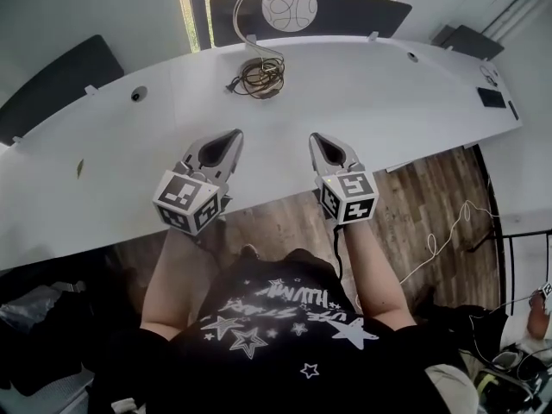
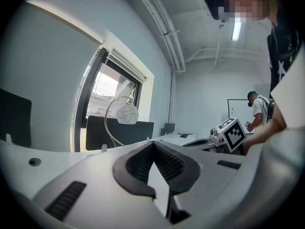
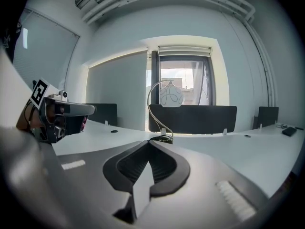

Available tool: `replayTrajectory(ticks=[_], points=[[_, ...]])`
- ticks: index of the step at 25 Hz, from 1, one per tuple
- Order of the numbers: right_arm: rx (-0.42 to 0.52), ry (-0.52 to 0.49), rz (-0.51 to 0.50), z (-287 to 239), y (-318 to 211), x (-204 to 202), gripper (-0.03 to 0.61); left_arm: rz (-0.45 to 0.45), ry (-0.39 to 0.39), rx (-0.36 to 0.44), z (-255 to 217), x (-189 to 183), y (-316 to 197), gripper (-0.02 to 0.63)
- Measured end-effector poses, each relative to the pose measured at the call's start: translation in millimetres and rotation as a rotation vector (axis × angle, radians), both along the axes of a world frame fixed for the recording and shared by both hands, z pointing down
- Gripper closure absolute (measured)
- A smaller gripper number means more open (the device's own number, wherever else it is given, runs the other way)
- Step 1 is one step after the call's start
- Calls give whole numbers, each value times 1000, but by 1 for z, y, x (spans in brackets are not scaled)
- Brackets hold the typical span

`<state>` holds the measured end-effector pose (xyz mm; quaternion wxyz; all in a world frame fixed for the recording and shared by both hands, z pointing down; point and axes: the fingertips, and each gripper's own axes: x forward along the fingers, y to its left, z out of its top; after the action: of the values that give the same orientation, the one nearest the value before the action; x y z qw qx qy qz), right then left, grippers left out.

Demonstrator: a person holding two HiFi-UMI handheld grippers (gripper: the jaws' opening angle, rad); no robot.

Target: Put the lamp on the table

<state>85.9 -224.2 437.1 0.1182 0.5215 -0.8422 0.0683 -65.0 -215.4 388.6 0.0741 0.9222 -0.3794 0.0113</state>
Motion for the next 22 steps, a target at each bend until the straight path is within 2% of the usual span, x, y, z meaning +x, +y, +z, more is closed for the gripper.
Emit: replayTrajectory(ticks=[6,9,13,17,22], points=[[-13,-31,-27,-2,16,12,577,-110,44,21,-14,4,12,606],[-37,-47,-31,4,28,21,577,-134,4,34,-14,16,27,606],[-85,-100,-33,23,56,34,577,-155,-74,-5,9,32,58,606],[-109,-129,-51,36,88,50,577,-181,-83,-45,21,49,92,606],[-113,-134,-101,38,121,68,577,-206,-110,-16,17,76,133,606]])
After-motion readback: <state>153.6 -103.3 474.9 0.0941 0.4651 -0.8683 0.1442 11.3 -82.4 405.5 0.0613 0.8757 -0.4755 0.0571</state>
